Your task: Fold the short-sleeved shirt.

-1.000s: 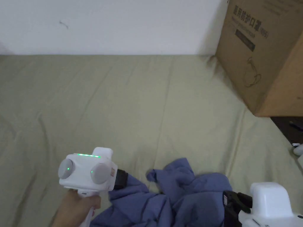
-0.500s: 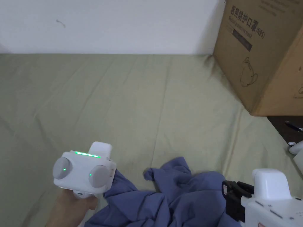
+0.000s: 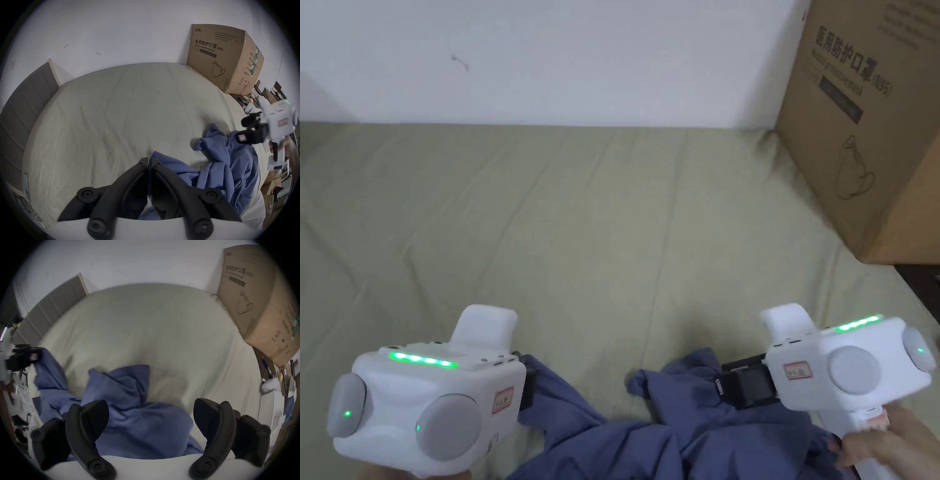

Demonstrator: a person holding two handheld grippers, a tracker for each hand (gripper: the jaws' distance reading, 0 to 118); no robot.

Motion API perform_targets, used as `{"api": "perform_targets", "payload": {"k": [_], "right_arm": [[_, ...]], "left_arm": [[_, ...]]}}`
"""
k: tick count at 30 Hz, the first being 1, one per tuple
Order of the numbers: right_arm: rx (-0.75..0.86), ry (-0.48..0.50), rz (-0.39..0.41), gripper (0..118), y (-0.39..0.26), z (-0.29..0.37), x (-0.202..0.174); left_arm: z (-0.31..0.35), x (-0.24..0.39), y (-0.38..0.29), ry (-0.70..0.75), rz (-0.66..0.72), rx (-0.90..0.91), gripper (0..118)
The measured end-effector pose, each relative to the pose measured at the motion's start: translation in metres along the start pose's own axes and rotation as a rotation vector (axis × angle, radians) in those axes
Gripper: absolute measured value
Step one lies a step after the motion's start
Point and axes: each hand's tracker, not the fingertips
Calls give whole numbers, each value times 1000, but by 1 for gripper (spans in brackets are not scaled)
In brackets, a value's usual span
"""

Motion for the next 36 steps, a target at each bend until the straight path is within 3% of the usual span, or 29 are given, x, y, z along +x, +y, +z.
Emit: {"api": "perform_targets", "payload": {"k": [4, 6, 7, 10, 12, 16, 18, 23, 29, 36], "right_arm": [[-122, 54, 49, 102, 5, -36, -3], [-222, 29, 80, 97, 0, -58, -7], [-191, 14, 72, 96, -3, -59, -10], [-158, 8, 52, 68, -2, -45, -16], [-151, 9, 73, 34, -3, -40, -20], [-145, -13, 81, 12, -7, -29, -31], [-140, -21, 105, 12, -9, -24, -33], [-5, 19, -1, 12, 4, 26, -22], [228, 1, -102, 12, 37, 137, 6], [464, -67, -156, 12, 61, 264, 26]], "left_arm": [[2, -5, -3, -1, 8, -6, 1], [2, -5, -2, 4, 14, -5, 1], [2, -6, -2, 4, 18, -8, 1], [2, -4, -2, 3, 20, -9, 1], [2, -4, -3, 7, 13, -9, 1], [6, -7, -3, 8, 35, -9, 1], [10, -10, -4, 18, 41, -6, 1], [33, -24, 1, 59, 60, 21, 1], [84, -50, 24, 148, 105, 122, 1], [172, -75, 66, 257, 148, 312, 1]]}}
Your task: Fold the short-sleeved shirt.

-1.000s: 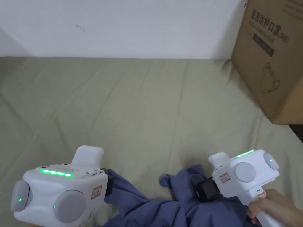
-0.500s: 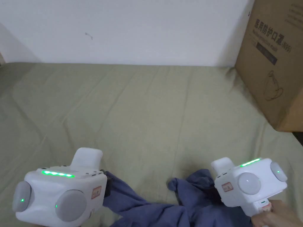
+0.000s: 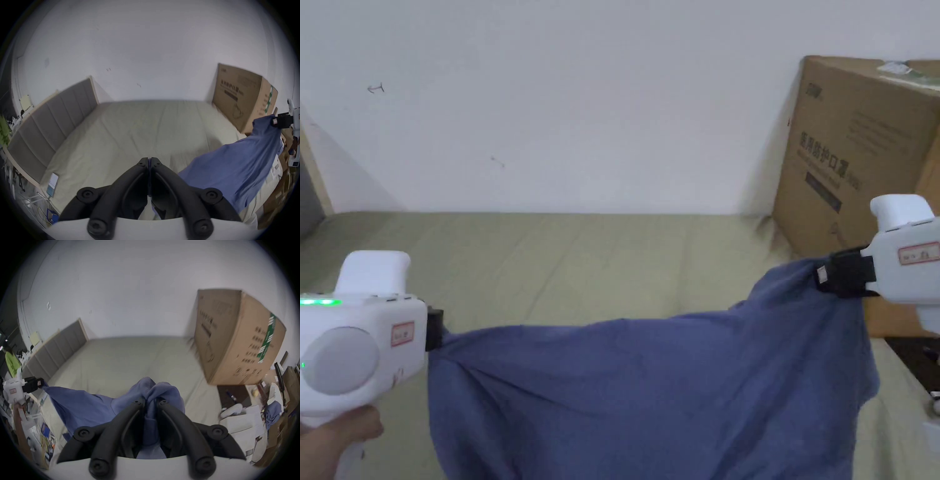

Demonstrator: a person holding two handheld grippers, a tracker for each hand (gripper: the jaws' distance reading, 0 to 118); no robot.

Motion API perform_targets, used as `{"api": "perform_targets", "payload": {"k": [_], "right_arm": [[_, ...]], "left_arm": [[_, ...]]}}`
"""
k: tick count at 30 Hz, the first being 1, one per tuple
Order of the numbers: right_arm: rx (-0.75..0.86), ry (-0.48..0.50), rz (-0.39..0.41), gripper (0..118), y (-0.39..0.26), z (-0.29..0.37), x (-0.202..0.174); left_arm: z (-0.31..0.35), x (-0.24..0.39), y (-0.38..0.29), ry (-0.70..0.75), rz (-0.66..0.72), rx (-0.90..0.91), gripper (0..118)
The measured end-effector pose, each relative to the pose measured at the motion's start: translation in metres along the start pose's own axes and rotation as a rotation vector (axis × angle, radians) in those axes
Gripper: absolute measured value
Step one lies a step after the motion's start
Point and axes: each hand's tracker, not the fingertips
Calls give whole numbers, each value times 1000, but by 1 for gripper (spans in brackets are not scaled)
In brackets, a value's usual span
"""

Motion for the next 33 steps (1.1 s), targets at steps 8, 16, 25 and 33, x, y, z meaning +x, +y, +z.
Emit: {"api": "perform_targets", "payload": {"k": [8, 16, 25, 33], "right_arm": [[167, -3, -57, 12, 57, 89, 14], [280, -43, -34, 12, 117, 137, -5], [362, -39, -76, 12, 219, 138, -6], [442, -48, -135, 12, 303, 116, -4]], "left_arm": [[69, -39, 78, 25, 79, 202, 1], [107, -40, 157, 62, 28, 318, 1], [90, -37, 276, 102, -5, 362, 1], [65, -31, 353, 113, 29, 429, 1]]}}
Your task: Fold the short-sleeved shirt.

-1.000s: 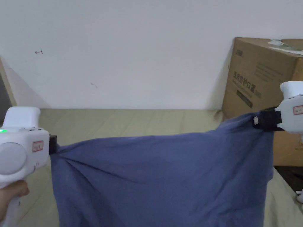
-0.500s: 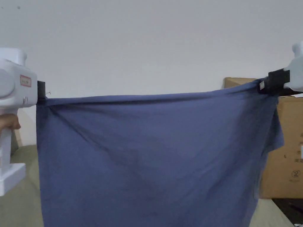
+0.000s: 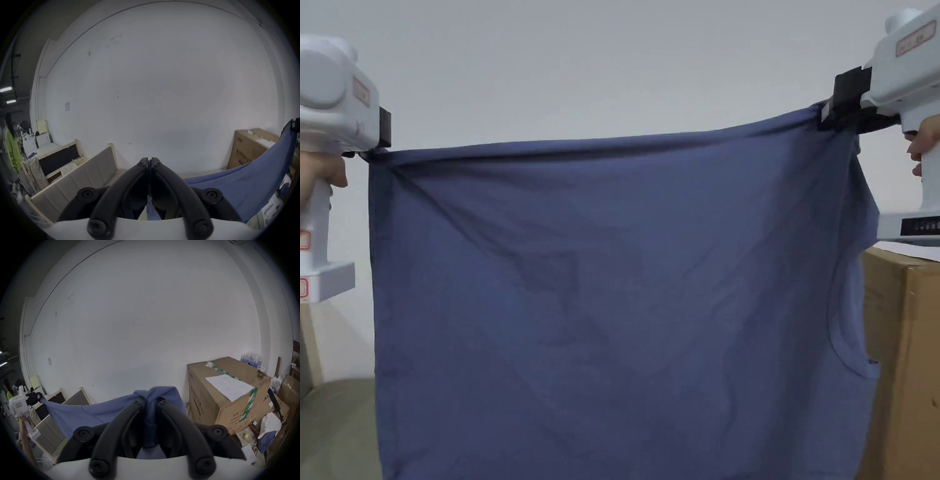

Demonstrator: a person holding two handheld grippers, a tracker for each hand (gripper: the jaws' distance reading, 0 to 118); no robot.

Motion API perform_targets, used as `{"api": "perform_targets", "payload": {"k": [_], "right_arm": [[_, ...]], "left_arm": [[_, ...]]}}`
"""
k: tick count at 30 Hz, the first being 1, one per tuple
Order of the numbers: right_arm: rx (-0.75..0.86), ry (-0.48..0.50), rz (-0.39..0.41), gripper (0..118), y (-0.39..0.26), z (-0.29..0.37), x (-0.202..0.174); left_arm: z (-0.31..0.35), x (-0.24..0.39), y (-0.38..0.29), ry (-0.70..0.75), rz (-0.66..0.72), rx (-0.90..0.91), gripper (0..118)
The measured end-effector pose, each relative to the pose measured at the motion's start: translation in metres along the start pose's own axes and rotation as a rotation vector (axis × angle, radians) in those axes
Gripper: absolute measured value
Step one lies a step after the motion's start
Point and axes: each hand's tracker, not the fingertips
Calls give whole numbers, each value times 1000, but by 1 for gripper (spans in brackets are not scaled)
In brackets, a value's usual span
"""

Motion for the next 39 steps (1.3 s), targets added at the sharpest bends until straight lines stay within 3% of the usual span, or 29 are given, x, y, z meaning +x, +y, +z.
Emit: {"api": "perform_targets", "payload": {"k": [8, 12, 17, 23, 29, 34, 39], "right_arm": [[19, 6, 18, 12, 13, -30, -1], [22, 23, -24, 12, 6, -45, -1], [-45, -17, 44, 12, -24, -74, -4], [-185, -16, 25, 12, -103, -126, 11], [-383, -53, 3, 12, -235, -181, 38], [-591, -95, -104, 12, -362, -196, 58], [-753, -122, -152, 12, -459, -180, 73]], "left_arm": [[-39, -3, 13, 27, -33, 27, 1], [-56, -3, 3, 33, -15, 35, 1], [-81, -1, -41, 30, -35, -11, 1], [-122, 5, -140, 17, -44, -190, 1], [-168, 17, -288, 2, -96, -420, 1], [-185, 30, -423, -8, -112, -663, 1], [-167, 27, -501, -55, -101, -786, 1]]}}
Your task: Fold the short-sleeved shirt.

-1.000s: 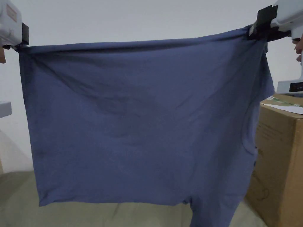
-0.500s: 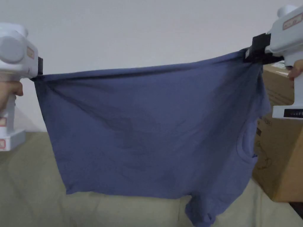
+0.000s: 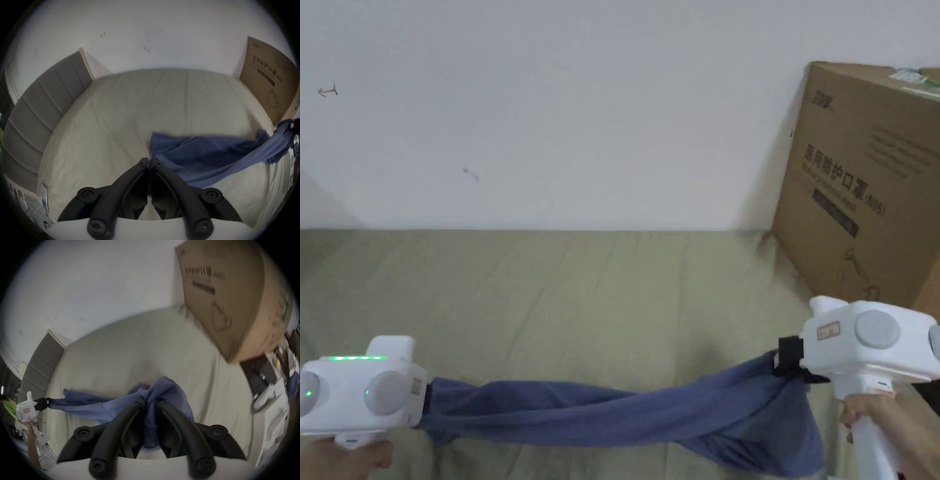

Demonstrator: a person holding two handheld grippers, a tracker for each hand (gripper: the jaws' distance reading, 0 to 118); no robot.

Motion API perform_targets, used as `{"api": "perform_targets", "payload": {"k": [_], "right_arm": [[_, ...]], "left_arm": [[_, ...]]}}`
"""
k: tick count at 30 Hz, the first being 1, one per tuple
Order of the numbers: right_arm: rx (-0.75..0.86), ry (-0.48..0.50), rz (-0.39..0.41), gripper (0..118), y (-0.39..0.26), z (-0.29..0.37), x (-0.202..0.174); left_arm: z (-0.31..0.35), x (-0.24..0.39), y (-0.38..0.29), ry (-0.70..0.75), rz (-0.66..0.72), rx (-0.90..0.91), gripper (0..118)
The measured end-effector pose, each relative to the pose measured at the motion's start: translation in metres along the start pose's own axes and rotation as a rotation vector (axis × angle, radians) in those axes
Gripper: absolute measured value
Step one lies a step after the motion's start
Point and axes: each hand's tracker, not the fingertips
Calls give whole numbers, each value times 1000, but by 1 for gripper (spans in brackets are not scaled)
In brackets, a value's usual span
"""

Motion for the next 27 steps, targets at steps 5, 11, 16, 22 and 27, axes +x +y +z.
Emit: {"api": "perform_targets", "payload": {"k": [5, 11, 16, 22, 27], "right_arm": [[-24, 22, -68, 12, -40, -2, 13], [21, 64, -111, 12, -91, 56, 27], [25, 36, -47, 12, -160, 105, 30], [36, 47, -67, 12, -256, 158, 49], [35, 25, -97, 12, -319, 178, 61]], "left_arm": [[7, -13, -29, -18, 56, -4, 1], [64, -26, -69, -27, 16, 31, 1], [120, -40, -130, -41, 21, 63, 1], [175, -59, -220, -37, -5, 29, 1], [194, -72, -286, -52, -18, 4, 1]]}}
